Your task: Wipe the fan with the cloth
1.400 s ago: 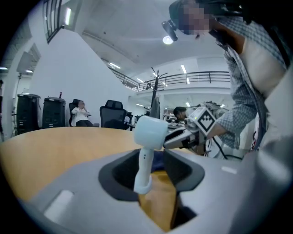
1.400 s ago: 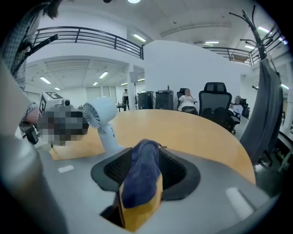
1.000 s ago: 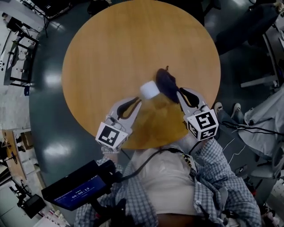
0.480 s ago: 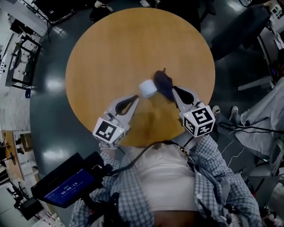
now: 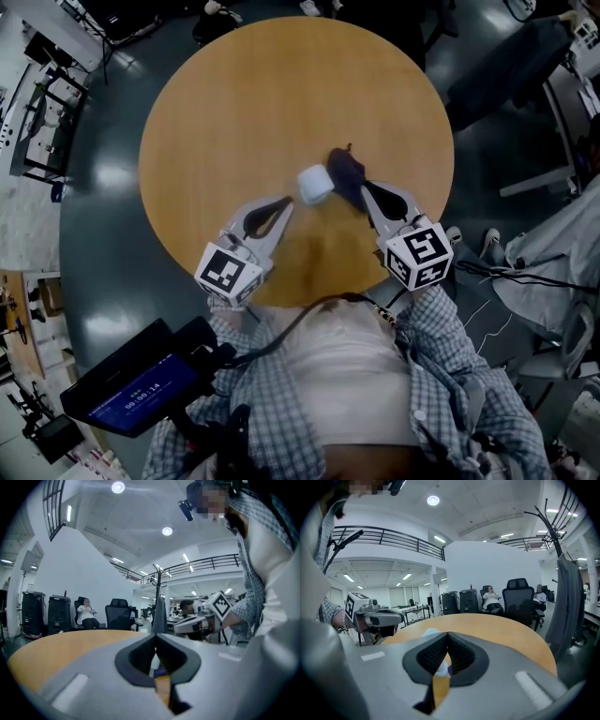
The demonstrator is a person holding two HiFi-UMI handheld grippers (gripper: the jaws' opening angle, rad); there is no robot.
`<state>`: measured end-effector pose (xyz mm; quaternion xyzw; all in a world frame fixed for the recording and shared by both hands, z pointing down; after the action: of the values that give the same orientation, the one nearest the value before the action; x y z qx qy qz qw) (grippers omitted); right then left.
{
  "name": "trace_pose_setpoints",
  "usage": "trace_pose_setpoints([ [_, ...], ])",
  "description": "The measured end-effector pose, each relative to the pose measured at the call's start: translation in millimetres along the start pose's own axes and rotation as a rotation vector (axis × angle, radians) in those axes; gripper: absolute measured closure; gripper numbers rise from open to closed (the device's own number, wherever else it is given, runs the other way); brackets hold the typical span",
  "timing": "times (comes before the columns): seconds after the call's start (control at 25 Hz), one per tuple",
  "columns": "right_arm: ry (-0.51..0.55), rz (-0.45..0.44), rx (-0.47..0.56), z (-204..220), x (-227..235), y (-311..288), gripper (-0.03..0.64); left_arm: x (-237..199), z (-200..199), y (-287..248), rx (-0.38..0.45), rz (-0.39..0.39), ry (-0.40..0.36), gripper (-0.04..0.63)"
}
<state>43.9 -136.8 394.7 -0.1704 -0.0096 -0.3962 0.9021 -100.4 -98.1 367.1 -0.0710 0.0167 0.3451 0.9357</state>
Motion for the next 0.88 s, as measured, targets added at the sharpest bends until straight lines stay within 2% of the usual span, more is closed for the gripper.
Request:
trace_pose_setpoints([
  [0.2,0.005,0.001,-0.002,0.0,-1.3,0.8,0.612,-1.3,-2.3,0.2,-0.013,-0.008,-0.007,0.594],
  [0.48,-0.001,0.001,-0.023,5.8,-0.7,3.9,0.612,-1.7,2.7,0.8,0.020,0.006,0.013,0.594],
  [0.72,0.011,-0.002,-0.031,6.7,-1.3,3.3,0.612,-1.6,-0.3,0.2,0.018,-0.001,0.023,0.594],
  [0.88,0.018,0.001,-0.032,6.2,-1.5,3.5,0.612,-1.2,2.2,1.2,0.006,0.006,0.004,0.594],
])
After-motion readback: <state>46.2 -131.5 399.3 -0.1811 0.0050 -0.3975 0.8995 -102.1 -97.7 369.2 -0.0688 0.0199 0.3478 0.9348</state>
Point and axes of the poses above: the fingertips, and each gripper's own axes: y backward along the fingers, x to its right, z out of its underside, the point moved 2 cm from there along y, backward along the fingers, and after that the axes turned 5 degrees about -z, right-handed, at the moved point
